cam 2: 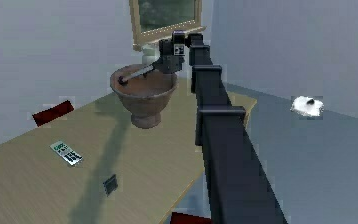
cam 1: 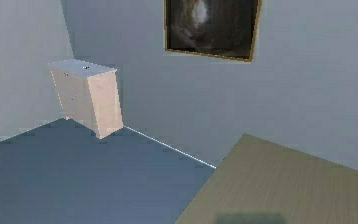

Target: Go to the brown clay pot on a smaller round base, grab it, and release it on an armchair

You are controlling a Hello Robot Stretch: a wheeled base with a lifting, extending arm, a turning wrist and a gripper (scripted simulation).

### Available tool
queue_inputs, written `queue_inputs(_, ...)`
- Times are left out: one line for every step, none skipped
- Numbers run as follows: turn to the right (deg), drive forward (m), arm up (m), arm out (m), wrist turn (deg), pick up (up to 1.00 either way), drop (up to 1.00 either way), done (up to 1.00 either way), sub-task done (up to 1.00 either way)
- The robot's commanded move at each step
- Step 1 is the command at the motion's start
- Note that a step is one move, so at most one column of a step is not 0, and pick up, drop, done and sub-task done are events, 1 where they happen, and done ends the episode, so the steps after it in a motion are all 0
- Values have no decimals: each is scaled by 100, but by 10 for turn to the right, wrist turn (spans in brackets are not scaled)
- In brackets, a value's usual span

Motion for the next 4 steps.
queue_inputs(0, 0, -10, 0, 0, 0, 0, 0, 0)
queue_inputs(0, 0, 0, 0, 0, 100, 0, 0, 0)
queue_inputs(0, 0, 10, 0, 0, 0, 0, 0, 0)
queue_inputs(0, 0, 0, 0, -450, 0, 0, 0, 0)
